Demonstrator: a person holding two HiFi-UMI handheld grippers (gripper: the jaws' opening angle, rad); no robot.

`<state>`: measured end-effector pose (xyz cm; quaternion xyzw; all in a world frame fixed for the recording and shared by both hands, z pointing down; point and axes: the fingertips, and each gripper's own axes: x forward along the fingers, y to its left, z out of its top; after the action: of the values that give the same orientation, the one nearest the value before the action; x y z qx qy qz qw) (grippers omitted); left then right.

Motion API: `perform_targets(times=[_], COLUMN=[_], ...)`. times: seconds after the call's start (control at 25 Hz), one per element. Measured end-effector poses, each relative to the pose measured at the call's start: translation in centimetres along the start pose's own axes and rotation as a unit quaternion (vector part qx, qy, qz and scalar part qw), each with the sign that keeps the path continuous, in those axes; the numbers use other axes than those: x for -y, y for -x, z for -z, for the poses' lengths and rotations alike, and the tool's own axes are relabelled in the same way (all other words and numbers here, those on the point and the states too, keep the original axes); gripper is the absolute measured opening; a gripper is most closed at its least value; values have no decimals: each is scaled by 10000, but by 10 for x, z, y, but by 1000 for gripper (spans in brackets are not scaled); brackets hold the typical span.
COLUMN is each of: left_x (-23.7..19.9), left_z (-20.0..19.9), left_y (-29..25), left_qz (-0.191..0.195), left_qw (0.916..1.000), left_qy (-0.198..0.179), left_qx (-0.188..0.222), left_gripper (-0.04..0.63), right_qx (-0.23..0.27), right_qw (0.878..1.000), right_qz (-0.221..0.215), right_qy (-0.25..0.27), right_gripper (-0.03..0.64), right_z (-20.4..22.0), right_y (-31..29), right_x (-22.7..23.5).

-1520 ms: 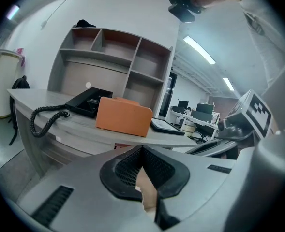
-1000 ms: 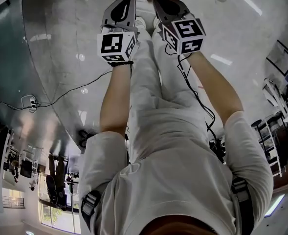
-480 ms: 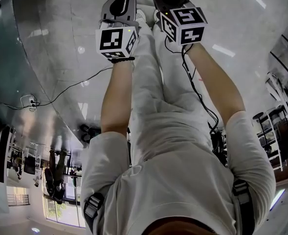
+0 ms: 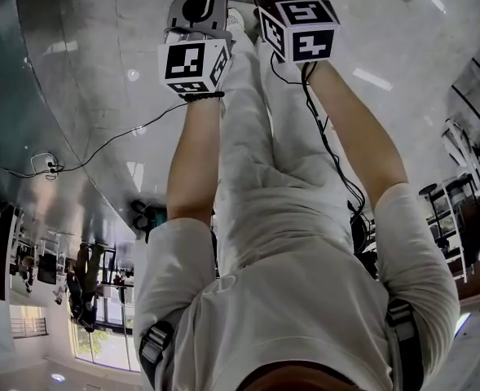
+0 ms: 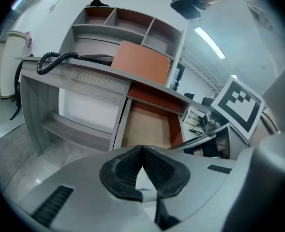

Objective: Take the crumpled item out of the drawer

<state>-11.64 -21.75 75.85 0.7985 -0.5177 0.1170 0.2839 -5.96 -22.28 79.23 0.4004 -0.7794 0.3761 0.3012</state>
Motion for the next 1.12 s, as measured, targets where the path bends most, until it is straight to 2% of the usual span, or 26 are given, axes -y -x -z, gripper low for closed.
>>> perform_targets(times=[0.2,0.72,0.76,0.8,1.12], left_x=[0,-3,-3,-2,-7], left_z=[9,7,7,6,5], left_y=[-8,-12,-12,-12,-12], left_qz=[22,79,81,86,126], left_qw=[9999,9999,9999,9999,9999], left_qy=[-141,-114,-110,-107,-75], left_qx=[-74,16,20,25,48], left_gripper=[-2,-2,-2,-2,-2], right_qx=[-122,-173,-198,-223,-380], right_qw=[9997,9992,9993,9993,9988], right_qz=[205,344,318,283,317], right_qy=[54,-77,-86,-99,-58], right_gripper=[-2,0,14,66,66], right_z=[12,17,19,20,22], right_y=[-6,-11,-11,-11,-21], right_x=[6,12,11,11,10])
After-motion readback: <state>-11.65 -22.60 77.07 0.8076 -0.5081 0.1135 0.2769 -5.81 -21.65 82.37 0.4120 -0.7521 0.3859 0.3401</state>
